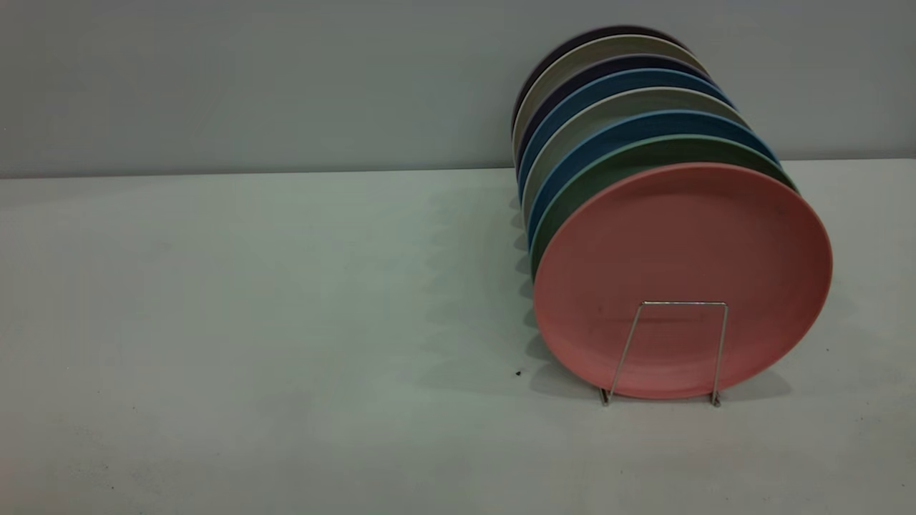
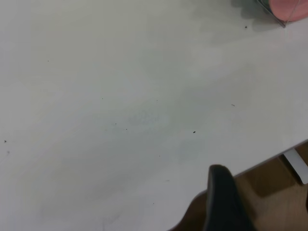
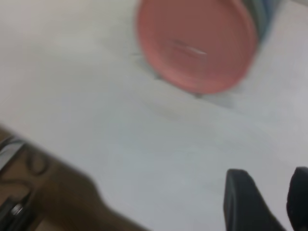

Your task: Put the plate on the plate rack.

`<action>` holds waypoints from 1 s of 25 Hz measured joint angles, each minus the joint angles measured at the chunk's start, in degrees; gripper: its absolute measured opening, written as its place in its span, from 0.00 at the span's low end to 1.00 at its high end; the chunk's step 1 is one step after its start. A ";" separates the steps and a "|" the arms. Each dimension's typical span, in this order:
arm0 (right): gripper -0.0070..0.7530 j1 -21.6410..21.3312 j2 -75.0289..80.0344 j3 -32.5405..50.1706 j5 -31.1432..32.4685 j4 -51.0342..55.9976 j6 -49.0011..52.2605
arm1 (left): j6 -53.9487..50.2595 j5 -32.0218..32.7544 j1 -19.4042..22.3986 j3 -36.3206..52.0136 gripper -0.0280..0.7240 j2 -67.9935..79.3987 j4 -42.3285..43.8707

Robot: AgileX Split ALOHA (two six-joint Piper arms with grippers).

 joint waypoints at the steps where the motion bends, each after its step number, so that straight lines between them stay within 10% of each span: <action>1: 0.32 -3.24 0.00 0.00 0.00 0.00 0.00 | 0.00 0.00 0.33 0.00 0.63 0.00 0.00; 11: 0.32 -29.38 0.00 0.00 0.00 0.04 0.00 | 0.00 0.00 8.30 0.00 0.63 0.00 0.00; 25: 0.32 -24.08 0.00 0.00 0.00 0.11 0.00 | 0.00 0.00 8.75 0.00 0.63 0.00 0.04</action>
